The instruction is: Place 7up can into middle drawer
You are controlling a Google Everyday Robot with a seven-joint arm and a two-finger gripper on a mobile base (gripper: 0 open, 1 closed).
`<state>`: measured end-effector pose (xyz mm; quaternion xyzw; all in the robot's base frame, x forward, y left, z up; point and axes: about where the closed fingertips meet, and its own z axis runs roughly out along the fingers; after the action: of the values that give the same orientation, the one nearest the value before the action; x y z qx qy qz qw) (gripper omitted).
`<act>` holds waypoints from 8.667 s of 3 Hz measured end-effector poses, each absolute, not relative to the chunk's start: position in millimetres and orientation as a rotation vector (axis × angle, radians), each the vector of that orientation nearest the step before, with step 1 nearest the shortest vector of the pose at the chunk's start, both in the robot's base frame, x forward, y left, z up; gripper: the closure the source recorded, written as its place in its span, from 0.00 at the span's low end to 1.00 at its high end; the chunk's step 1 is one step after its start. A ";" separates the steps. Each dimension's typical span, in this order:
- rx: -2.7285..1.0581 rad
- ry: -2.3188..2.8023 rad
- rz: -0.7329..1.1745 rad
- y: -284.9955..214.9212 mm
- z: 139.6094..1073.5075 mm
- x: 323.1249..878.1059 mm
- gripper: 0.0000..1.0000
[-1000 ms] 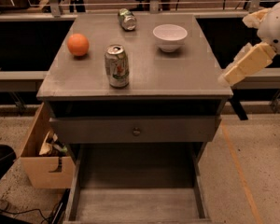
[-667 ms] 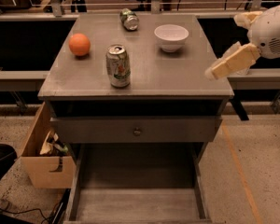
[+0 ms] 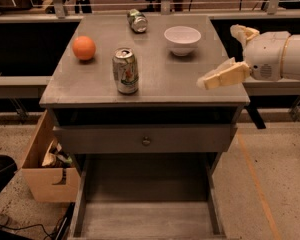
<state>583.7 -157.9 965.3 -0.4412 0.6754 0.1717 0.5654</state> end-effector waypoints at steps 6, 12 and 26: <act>-1.053 1.341 0.767 0.2 928.6 603.1 0.00; -1.113 1.283 0.908 76.2 914.0 639.1 0.39; -1.149 1.460 0.909 -15.0 657.4 419.4 1.00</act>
Offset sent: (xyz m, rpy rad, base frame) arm -0.0007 0.0427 -0.0225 0.1316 0.0596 0.1128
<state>419.4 -15.0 657.4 -0.4775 0.6068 0.3776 0.5111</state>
